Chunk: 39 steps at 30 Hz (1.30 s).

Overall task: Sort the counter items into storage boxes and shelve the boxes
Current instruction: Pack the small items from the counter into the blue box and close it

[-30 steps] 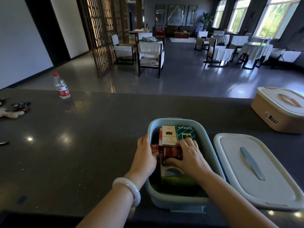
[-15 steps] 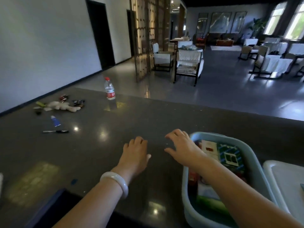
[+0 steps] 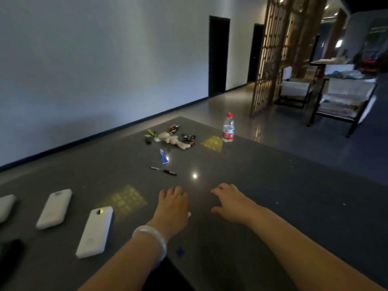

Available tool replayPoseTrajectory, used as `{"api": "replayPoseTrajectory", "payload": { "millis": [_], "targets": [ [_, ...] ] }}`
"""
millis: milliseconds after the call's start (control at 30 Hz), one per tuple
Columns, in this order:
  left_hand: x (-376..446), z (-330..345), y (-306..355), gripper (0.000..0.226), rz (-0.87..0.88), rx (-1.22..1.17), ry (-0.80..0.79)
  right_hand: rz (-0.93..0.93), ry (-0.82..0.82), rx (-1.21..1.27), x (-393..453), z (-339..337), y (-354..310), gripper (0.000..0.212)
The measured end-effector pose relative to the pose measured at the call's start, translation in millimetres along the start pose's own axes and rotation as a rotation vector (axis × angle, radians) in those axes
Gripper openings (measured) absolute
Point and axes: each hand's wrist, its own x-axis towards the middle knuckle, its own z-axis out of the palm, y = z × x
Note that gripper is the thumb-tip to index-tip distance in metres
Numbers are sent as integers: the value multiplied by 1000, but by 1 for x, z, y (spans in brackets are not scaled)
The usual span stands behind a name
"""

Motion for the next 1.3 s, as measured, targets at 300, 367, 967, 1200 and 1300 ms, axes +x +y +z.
{"api": "replayPoseTrajectory", "payload": {
  "millis": [300,367,967,1200,1300],
  "targets": [
    [74,29,-122,52,-153,-81,-26,-17,-107,46,155,13,-43,64],
    [90,39,-141,51,-165,-110,-34,-1,-123,65,186,18,-51,63],
    [222,146,-198,37,-40,-442,50,216,-17,264,413,61,-44,43],
    [224,154,-203,28,-19,-523,126,268,-11,256,441,75,-68,50],
    [223,153,-202,26,-28,-538,136,293,-23,292,434,73,-66,43]
  ]
}}
